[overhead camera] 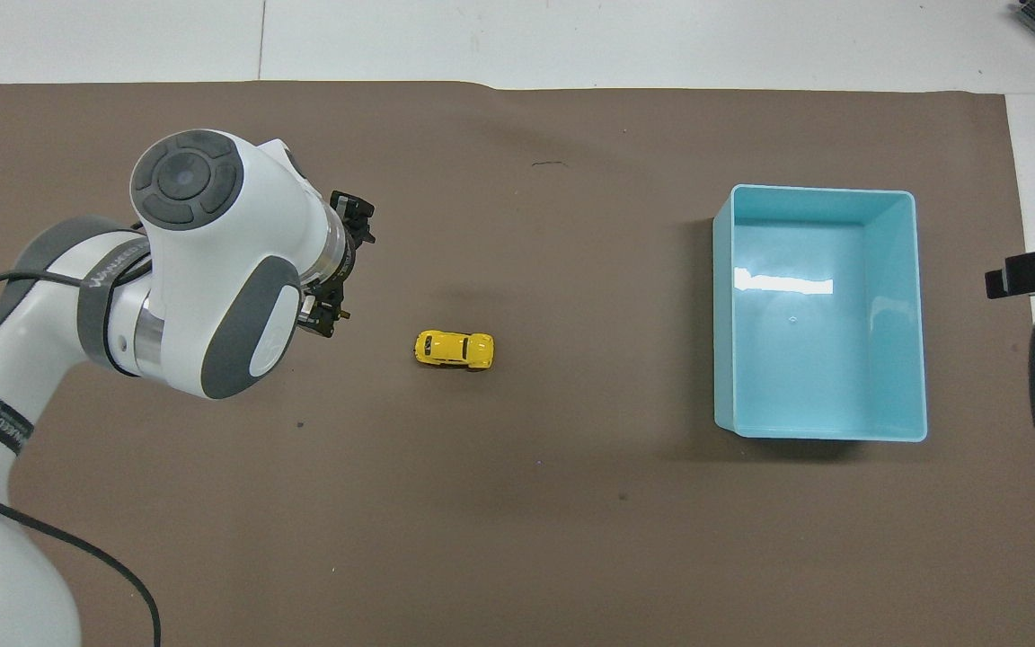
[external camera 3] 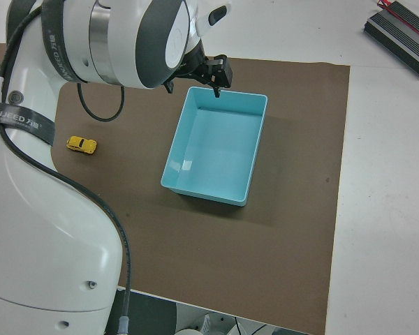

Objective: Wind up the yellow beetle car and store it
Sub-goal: 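Reach the left gripper over the yellow toy car, then lower the left gripper and press down on the yellow car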

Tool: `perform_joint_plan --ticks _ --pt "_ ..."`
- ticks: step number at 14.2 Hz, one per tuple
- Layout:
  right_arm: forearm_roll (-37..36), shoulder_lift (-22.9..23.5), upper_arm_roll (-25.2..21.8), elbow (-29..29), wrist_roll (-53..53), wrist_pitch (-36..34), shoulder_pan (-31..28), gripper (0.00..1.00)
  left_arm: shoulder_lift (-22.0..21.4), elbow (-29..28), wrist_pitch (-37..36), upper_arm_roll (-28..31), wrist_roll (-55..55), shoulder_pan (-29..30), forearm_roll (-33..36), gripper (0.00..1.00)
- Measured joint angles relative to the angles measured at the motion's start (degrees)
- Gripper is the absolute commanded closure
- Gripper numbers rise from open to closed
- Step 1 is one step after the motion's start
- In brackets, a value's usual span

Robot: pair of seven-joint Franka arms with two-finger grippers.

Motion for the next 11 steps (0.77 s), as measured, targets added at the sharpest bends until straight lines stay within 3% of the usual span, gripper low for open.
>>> perform_joint_plan --ticks 5,11 --pt "0.0 0.0 0.0 0.0 0.0 0.0 0.0 0.0 0.6 -0.1 0.0 0.0 -12.2 -3.3 0.0 0.0" --pt "0.0 0.0 0.0 0.0 0.0 0.0 0.0 0.0 2.7 -3.1 2.0 0.0 -16.8 -8.0 0.0 0.0"
